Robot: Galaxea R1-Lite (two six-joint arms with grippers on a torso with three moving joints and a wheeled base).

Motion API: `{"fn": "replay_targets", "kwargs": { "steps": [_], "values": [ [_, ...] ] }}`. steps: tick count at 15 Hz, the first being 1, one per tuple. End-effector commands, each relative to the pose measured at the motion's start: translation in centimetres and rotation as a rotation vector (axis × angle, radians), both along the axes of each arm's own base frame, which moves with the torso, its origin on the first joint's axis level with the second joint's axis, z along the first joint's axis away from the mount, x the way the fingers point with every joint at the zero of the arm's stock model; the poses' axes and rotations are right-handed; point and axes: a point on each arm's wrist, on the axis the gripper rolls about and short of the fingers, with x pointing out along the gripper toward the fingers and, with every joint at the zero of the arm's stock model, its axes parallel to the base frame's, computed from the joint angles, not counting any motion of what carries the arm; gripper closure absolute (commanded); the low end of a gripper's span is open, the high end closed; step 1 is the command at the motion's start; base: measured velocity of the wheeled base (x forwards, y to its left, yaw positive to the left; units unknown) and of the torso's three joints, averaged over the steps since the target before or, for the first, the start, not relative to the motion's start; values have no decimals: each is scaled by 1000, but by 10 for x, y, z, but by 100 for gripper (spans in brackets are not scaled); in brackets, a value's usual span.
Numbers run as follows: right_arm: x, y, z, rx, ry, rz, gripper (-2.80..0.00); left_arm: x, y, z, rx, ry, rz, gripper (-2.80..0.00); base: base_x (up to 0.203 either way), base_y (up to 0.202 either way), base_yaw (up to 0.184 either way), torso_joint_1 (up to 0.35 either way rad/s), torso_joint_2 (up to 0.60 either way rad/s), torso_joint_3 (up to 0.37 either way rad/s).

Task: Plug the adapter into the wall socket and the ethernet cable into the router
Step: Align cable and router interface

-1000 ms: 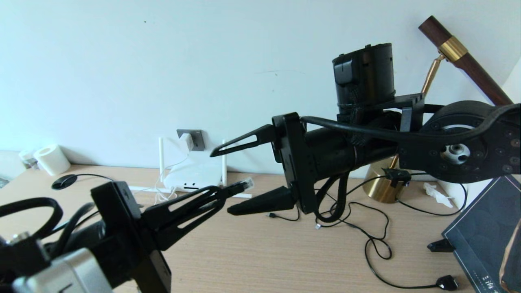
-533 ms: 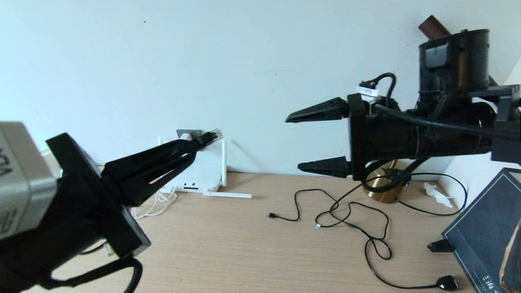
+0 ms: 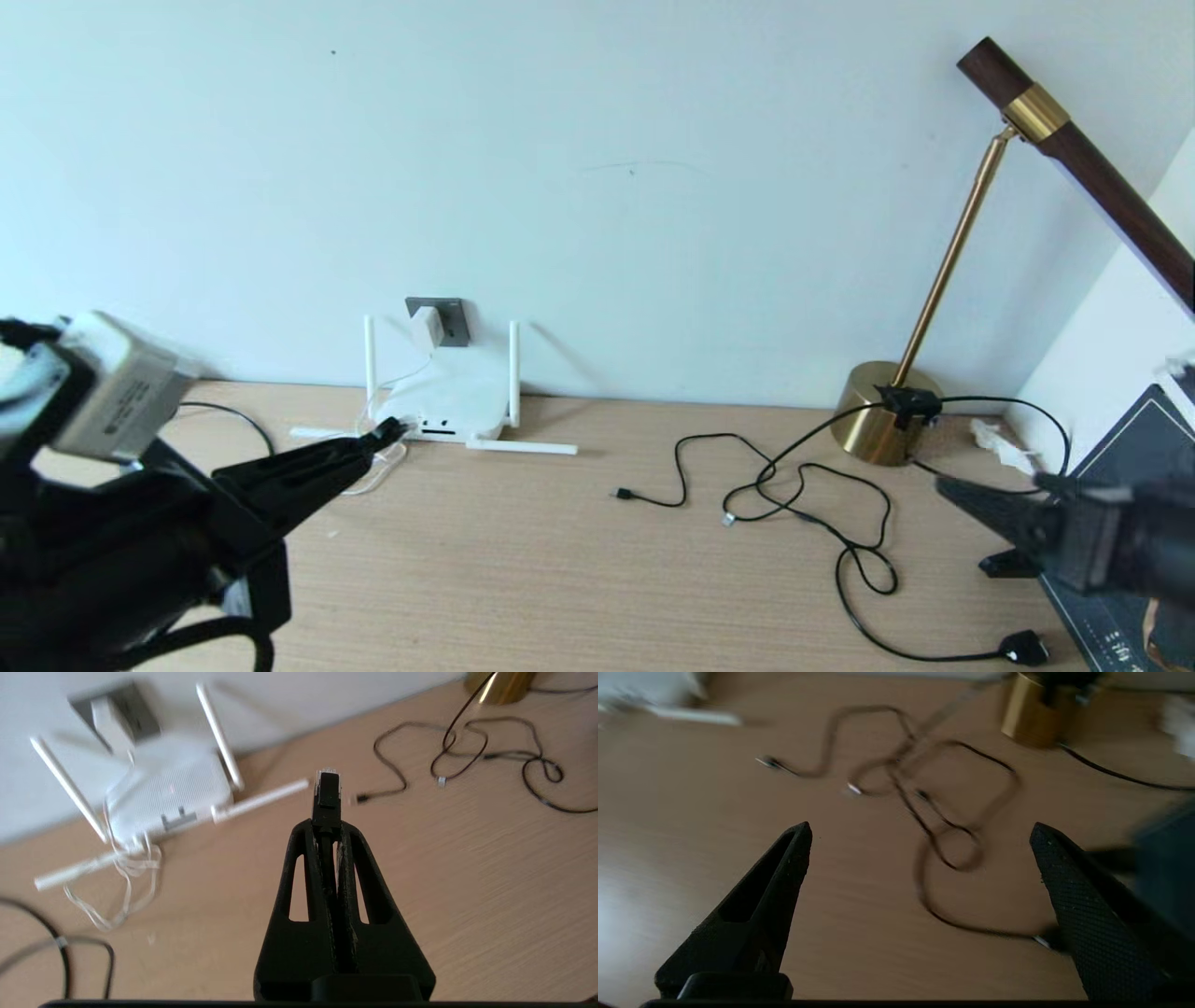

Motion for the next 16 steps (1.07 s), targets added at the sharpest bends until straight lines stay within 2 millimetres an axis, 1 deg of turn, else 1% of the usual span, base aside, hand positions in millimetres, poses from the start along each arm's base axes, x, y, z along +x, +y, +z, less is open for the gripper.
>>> {"fn": "replay_targets", "kwargs": {
  "steps": [1, 2, 4, 5, 7, 8, 10, 11, 13, 14, 15, 16],
  "values": [
    [-48, -28, -26, -75, -73, -41, -280, 7, -1, -22, 2, 96, 37, 0, 0, 0, 0, 0, 0, 0],
    [-64, -37, -45, -108, -73, -74, -280, 7, 1, -27, -2, 119, 49, 0, 0, 0, 0, 0, 0, 0],
    [-92, -49, -82, -168, -75, -126, -280, 10, 12, -26, -17, 113, 120, 0, 0, 0, 0, 0, 0, 0],
    [-101, -52, -90, -187, -89, -139, -280, 10, 15, -25, -34, 111, 140, 0, 0, 0, 0, 0, 0, 0],
    [-119, -58, -98, -215, -125, -135, -280, 8, 16, -34, -28, 138, 140, 0, 0, 0, 0, 0, 0, 0],
    [-125, -59, -100, -235, -122, -133, -280, 4, 18, -35, -33, 136, 143, 0, 0, 0, 0, 0, 0, 0],
    [-129, -60, -103, -290, -99, -156, -280, -3, 22, -48, -38, 175, 150, 0, 0, 0, 0, 0, 0, 0],
    [-132, -60, -103, -294, -135, -165, -280, -6, 23, -51, -36, 180, 148, 0, 0, 0, 0, 0, 0, 0],
    [-129, -60, -99, -275, -236, -203, -280, -10, 24, -47, -46, 153, 137, 0, 0, 0, 0, 0, 0, 0],
    [-129, -60, -100, -274, -231, -192, -280, -8, 23, -41, -45, 133, 133, 0, 0, 0, 0, 0, 0, 0],
    [-131, -60, -104, -287, -167, -161, -280, -4, 21, -36, -42, 125, 129, 0, 0, 0, 0, 0, 0, 0],
    [-132, -59, -104, -299, -105, -145, -280, 3, 17, -35, -25, 134, 123, 0, 0, 0, 0, 0, 0, 0]
  ]
}}
